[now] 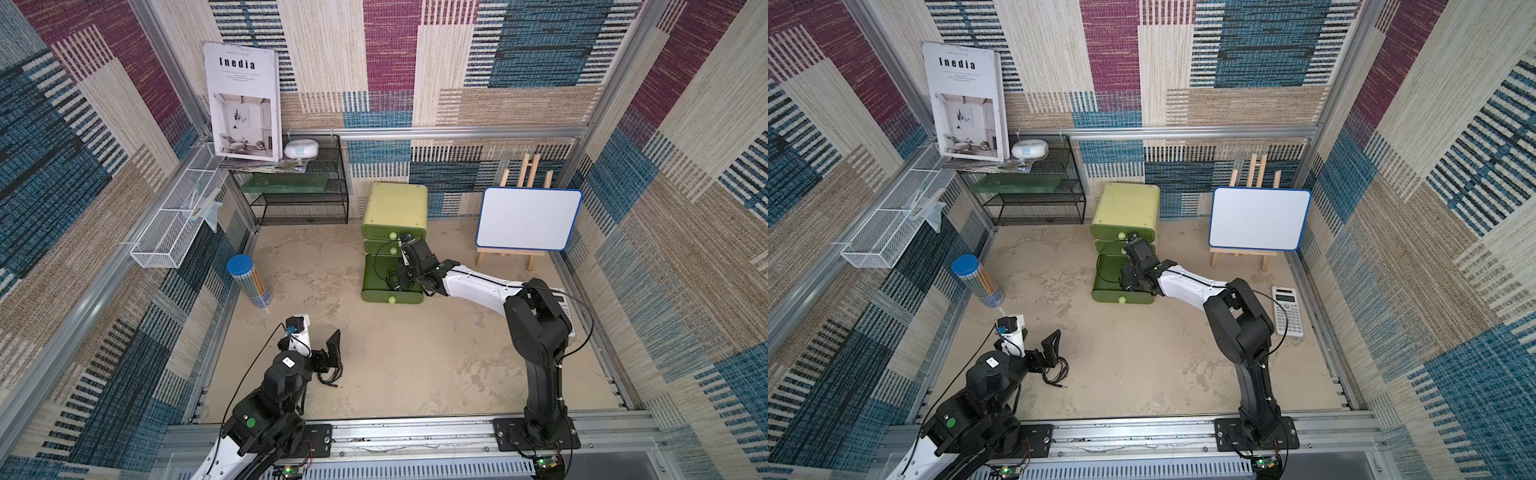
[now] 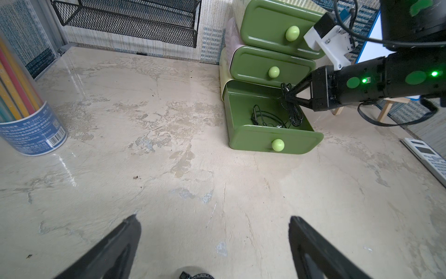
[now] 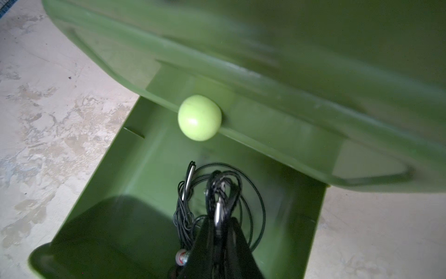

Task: Place the wired earphones into the drawer by color
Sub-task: Place the wired earphones in the drawer, then pick up the wired earphones from the center of the board.

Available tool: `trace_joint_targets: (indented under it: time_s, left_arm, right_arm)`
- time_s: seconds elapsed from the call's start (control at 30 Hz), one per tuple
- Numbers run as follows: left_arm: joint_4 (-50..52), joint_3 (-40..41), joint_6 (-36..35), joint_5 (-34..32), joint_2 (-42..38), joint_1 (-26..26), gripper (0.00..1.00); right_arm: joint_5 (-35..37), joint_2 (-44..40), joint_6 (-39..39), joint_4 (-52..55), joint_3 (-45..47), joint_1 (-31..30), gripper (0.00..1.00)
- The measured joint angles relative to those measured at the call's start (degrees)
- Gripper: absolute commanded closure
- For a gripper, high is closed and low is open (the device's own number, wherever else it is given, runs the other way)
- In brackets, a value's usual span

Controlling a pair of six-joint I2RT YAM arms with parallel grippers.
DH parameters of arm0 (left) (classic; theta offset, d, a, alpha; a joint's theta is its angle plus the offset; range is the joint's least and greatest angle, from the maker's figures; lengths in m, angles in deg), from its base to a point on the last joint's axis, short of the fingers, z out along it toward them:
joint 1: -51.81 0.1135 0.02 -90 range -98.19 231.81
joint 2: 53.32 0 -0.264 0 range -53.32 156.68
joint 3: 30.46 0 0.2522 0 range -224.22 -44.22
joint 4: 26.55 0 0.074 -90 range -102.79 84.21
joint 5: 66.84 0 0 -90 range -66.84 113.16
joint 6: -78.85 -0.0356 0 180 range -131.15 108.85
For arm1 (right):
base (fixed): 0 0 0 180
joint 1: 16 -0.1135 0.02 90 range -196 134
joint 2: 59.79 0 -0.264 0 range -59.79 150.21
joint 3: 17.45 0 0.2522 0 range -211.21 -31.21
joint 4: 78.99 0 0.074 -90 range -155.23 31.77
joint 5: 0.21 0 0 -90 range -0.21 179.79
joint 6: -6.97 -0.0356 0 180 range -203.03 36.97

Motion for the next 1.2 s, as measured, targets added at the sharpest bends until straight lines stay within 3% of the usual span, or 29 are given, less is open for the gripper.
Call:
trace_joint_targets:
  time_s: [0.3,0.63,0.73,0.87,1.2]
  left_arm:
    - [0.0,0.0,0.0,0.0,0.2,0.0,0.01]
    - [0.0,-0.3,2.2,0.1,6.5,0.0,0.01]
    - [0.1,-0.6,5.2,0.1,10.4,0.0,0.01]
    - [1.9,-1.8,9.5,-0.1,15.2,0.0,0.01]
    - [9.8,-4.7,19.6,-3.0,19.6,0.0,0.01]
  right_arm:
    - [-1.9,-8.2,-1.2,-0.8,6.6,0.0,0.49]
    - [0.8,-24.9,-1.6,-3.1,23.7,0.4,0.35]
    - [2.8,-30.9,-1.3,-4.2,29.5,0.8,0.26]
    - [5.9,-38.5,-0.7,-6.7,37.7,1.3,0.00]
    - [9.9,-50.9,0.3,-15.0,51.3,1.9,0.01]
